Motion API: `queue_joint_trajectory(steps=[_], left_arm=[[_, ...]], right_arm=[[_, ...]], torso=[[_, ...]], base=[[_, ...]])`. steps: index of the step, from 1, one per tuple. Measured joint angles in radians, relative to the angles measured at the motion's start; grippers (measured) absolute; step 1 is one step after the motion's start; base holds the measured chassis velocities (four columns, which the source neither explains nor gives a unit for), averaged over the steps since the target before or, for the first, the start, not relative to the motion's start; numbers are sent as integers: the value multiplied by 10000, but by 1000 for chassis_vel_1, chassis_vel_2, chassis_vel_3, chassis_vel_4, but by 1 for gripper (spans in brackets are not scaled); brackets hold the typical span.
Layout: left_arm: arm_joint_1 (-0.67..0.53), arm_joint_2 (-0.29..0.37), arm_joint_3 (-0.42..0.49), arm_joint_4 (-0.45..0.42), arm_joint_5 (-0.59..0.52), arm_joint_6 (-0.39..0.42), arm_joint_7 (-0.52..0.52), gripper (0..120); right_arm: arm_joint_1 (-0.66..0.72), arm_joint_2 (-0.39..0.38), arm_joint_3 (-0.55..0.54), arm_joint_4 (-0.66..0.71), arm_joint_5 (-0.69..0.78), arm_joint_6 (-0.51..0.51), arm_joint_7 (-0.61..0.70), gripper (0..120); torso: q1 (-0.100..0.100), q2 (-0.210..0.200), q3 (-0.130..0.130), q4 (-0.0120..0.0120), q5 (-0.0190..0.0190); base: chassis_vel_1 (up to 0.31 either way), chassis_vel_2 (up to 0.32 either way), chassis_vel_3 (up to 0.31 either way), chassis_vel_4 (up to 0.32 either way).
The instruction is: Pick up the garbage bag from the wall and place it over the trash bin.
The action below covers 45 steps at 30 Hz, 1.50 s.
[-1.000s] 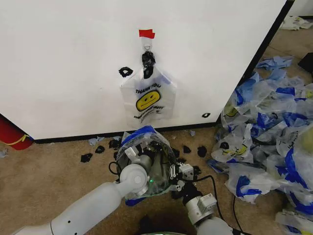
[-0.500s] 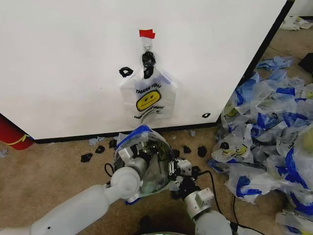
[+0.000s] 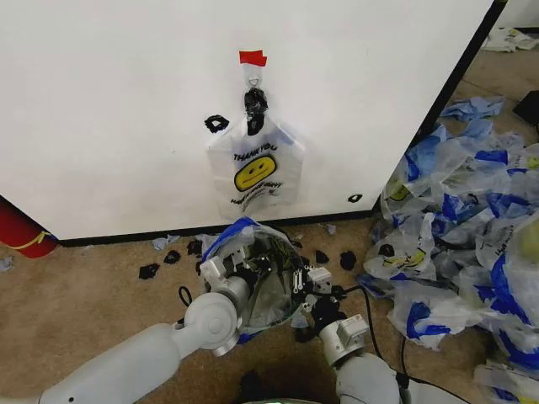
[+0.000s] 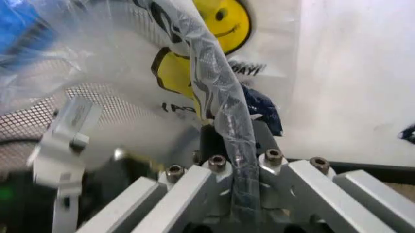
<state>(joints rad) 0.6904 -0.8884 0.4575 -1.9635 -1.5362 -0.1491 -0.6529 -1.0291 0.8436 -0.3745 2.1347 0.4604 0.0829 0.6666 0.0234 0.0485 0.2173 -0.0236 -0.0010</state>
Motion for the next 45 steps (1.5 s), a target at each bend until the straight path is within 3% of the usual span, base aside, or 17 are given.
queue_joint_trajectory(steps=[18,29,45], left_arm=[[-222,-242,204,123,-285,50,-118,0],[-545,-406,624,492,-423,65,-132,0],[-788,-1071,750,1186,-209,-2,-81,0]], right_arm=[[372,-255,-184,-216,-612,-200,-172,0],[689,-878,-200,46,-1032,-218,-552,0],[354,-1266,-235,123,-1682,51,-908,0]], torso=[[0,0,0,0,0],[0,0,0,0,0],[0,0,0,-1,1]], base=[[0,0,0,0],[0,0,0,0],[0,0,0,0]])
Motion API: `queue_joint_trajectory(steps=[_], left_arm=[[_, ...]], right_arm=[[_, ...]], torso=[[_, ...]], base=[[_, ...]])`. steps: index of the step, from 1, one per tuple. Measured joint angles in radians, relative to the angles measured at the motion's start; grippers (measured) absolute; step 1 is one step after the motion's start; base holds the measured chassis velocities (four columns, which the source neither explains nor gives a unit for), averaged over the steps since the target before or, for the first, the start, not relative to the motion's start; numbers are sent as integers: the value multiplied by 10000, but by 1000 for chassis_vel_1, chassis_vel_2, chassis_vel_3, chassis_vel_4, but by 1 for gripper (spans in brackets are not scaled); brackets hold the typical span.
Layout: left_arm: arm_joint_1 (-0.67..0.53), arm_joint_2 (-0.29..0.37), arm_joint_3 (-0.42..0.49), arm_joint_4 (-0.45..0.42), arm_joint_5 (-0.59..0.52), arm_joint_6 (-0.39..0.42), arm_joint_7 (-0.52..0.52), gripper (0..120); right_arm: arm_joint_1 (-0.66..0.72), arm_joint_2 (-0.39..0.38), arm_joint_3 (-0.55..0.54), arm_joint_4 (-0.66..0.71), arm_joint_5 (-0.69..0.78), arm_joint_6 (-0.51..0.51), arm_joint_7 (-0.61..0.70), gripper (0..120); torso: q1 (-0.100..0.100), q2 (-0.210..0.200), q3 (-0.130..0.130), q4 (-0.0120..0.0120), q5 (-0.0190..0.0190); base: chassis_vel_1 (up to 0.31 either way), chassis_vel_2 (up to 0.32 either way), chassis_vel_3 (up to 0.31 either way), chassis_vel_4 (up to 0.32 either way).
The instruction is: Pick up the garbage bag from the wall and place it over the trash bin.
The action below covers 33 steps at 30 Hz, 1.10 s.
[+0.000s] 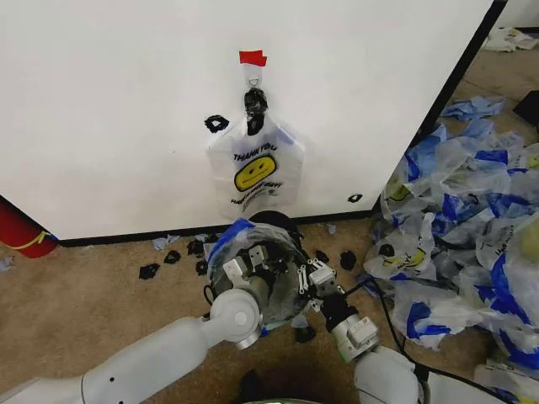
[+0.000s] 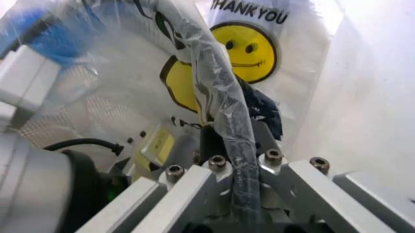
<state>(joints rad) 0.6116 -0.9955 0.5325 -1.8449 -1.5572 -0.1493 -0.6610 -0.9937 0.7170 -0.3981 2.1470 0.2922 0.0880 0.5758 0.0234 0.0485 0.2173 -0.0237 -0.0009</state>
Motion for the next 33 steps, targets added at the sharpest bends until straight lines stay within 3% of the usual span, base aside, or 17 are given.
queue_joint_trajectory(steps=[23,33], left_arm=[[-288,-881,88,1075,428,-197,267,0],[-316,-1172,-64,1303,612,-657,575,0]], right_arm=[[-163,12,27,-133,-210,173,-76,0],[-239,130,86,-211,-209,198,-43,0]], torso=[[0,0,0,0,-1],[0,0,0,0,0]], base=[[0,0,0,0],[0,0,0,0]])
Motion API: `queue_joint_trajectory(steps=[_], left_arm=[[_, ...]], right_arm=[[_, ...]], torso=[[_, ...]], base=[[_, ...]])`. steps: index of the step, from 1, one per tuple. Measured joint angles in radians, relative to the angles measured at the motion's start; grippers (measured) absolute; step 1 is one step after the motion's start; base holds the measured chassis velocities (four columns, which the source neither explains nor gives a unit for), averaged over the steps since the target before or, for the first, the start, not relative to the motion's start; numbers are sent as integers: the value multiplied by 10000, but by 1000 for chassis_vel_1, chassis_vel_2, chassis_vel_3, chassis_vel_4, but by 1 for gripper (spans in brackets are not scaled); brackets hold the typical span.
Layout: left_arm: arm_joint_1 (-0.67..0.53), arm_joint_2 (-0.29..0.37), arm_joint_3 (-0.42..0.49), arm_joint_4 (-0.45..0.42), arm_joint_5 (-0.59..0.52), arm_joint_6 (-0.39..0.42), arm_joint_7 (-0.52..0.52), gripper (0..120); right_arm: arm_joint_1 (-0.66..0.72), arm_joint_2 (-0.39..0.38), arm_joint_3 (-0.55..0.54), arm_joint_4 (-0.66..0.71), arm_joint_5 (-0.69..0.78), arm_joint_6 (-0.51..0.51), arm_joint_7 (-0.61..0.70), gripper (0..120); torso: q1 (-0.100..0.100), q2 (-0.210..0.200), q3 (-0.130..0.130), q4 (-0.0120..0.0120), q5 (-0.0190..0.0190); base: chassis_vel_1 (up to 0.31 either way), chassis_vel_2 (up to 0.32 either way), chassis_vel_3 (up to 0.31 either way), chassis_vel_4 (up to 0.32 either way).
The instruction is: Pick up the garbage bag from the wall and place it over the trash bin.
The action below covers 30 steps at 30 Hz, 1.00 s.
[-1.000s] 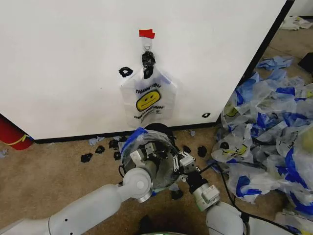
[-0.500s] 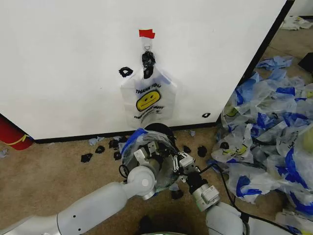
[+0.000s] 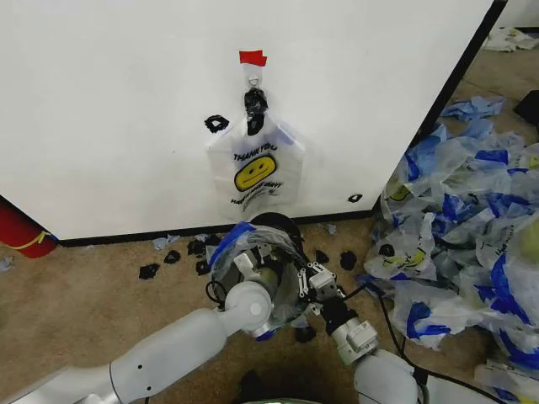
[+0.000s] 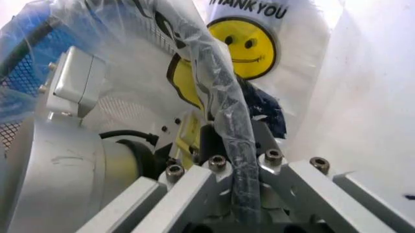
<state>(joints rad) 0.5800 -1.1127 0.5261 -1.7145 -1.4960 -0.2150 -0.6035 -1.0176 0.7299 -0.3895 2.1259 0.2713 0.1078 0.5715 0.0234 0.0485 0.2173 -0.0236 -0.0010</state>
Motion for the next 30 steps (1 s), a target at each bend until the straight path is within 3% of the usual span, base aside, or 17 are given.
queue_joint_trajectory(steps=[8,30], left_arm=[[38,-85,-7,46,12,-132,40,0],[150,1028,90,-1340,-195,-34,-486,0]], right_arm=[[-13,-2,22,-26,16,1,11,0],[282,366,299,-754,377,-70,218,0]], torso=[[0,0,-1,-1,0],[0,0,-1,0,-2]], base=[[0,0,0,0],[0,0,0,0]])
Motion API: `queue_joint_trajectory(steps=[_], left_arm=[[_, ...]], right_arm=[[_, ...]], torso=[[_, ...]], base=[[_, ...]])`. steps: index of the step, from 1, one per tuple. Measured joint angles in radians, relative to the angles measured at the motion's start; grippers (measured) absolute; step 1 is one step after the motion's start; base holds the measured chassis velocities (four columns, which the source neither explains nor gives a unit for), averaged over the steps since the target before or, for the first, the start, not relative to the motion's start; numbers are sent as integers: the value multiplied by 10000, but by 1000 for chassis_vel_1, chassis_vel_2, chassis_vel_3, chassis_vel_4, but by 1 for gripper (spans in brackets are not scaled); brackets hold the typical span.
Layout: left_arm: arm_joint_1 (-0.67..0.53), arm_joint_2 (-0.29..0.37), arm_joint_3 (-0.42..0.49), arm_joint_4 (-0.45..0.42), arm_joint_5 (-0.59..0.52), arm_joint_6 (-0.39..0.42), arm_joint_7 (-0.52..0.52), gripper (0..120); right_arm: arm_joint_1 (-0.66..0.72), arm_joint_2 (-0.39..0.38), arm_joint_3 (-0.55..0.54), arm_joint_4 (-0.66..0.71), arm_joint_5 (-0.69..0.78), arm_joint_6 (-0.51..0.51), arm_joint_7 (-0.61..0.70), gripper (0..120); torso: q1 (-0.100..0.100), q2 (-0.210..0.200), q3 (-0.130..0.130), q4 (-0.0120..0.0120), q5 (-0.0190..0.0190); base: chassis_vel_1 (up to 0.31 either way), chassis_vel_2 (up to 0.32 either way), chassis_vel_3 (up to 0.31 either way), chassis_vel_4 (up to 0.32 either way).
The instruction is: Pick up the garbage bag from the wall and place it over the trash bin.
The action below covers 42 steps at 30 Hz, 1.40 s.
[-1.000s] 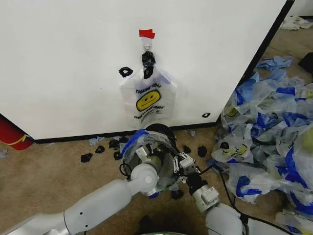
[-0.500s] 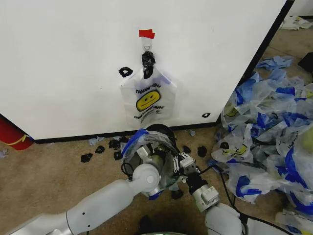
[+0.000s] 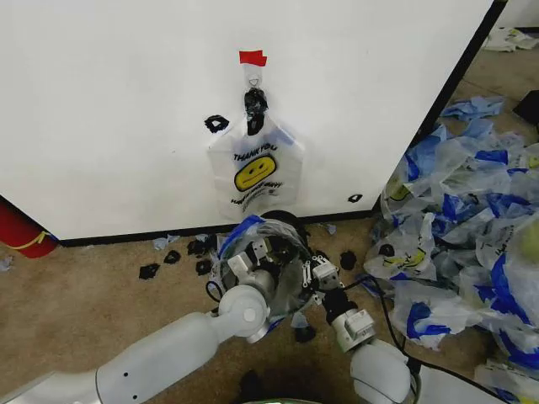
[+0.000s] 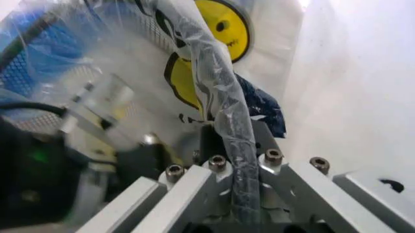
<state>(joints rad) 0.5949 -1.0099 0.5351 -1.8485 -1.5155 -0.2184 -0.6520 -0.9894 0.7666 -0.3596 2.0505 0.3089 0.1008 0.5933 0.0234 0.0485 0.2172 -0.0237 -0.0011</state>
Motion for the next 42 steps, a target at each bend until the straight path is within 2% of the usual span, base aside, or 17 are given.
queue_joint_trajectory(steps=[6,10,18,29,42], left_arm=[[68,819,-70,-660,-170,23,-81,0],[261,956,-196,-774,-178,37,-81,0],[538,636,-295,-606,-105,44,-59,0],[294,21,-19,182,61,-7,65,0],[57,-53,297,-44,-6,-24,-39,0]], right_arm=[[-4,226,203,-313,76,-43,122,0],[75,369,215,-527,100,-88,196,0],[169,540,206,-573,334,-216,360,0],[-139,218,299,101,318,-152,286,0],[167,393,330,-564,350,-299,389,0]], torso=[[0,0,1,1,1],[0,0,1,1,3],[0,0,2,1,1],[0,0,1,0,1],[0,0,1,1,2]], base=[[0,0,0,0],[0,0,0,0],[0,0,0,0],[0,0,0,0],[0,0,0,0]])
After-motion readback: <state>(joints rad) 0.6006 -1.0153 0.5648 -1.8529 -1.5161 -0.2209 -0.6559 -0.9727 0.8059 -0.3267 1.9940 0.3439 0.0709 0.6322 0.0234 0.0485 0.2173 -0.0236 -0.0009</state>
